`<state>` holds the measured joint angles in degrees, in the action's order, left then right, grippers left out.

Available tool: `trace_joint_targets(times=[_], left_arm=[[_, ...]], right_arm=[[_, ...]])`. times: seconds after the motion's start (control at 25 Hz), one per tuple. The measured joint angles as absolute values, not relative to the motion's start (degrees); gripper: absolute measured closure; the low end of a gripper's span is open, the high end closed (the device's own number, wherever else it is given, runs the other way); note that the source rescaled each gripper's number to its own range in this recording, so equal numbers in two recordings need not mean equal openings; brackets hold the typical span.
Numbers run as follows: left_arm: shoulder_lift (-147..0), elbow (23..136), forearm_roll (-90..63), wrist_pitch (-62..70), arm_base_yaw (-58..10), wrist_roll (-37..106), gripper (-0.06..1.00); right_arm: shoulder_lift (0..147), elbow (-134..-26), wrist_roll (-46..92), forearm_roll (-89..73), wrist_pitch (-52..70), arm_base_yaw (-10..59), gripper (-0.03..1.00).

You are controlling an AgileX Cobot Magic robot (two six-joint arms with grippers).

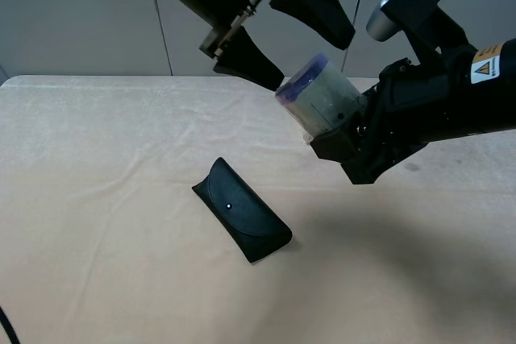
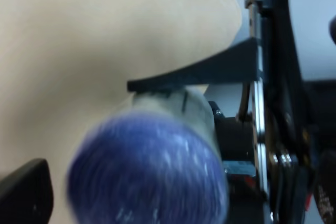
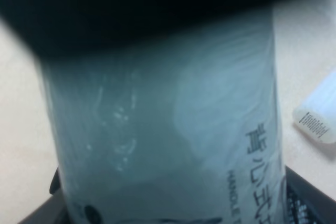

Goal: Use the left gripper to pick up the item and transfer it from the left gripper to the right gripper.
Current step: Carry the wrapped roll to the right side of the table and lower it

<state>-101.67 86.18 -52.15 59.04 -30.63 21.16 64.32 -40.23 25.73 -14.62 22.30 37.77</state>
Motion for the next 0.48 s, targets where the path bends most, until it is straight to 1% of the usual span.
trace_joint_targets(times=[0.32,0.48], left_arm=[[-90.1,86.2,-41.5,66.0,-20.4,18.0,-0.06],[-81.1,86.2,-31.8,66.8,-18.1,15.2,-0.04]], right_arm=[[64.3,-40.2,25.1,-14.6,22.3,37.8,0.95],[64.3,-40.2,25.0,-14.6,22.3,37.8,0.95]])
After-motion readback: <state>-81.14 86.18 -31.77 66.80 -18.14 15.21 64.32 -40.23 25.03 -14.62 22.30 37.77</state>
